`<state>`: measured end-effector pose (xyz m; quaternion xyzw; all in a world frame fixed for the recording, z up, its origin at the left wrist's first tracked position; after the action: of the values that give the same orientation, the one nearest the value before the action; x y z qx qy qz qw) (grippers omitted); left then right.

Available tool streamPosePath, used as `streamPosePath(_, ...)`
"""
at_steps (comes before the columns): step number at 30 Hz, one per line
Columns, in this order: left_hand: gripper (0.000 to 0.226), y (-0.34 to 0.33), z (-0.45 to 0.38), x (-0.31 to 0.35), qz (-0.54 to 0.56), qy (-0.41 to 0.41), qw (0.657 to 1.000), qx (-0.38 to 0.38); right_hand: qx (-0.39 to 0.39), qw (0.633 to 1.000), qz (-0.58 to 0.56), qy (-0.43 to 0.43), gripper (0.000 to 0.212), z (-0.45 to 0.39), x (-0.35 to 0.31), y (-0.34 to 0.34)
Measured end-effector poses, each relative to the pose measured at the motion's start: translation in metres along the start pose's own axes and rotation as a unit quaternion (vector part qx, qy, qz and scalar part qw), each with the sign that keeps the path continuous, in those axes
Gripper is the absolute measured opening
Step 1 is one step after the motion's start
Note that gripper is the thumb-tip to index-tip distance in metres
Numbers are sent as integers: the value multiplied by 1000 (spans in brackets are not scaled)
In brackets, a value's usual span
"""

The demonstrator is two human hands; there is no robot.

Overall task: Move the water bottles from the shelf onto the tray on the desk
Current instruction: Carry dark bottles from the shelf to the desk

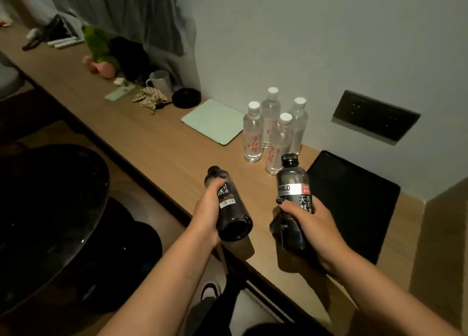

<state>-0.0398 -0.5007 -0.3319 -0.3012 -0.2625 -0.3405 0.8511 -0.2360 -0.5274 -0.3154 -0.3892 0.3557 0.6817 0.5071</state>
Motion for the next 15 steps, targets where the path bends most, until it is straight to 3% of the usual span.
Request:
streamPosePath(7,64,7,-87,66,-110,-10,994,-9,115,985,-123,-28,31,-59,-15,-37)
streamPosePath(12,56,-2,-127,96,-202,-48,978,-9,160,974,-154,-47,27,-82,-27,-47)
streamPosePath(15,53,-17,-142,104,-299,-103,948,-26,185,974,-127,-44,21,-95,-31,-44)
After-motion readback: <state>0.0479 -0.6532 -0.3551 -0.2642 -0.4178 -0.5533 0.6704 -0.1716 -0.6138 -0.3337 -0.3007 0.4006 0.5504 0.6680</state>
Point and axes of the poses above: each hand's wrist, its own z-axis away from the middle knuckle, its own y-axis out of the back of the hand, x = y × z, the point moved 6 cm from there along -z, towards the middle knuckle, and after that the axes turned 2 degrees about -x, right-handed, at the moved point
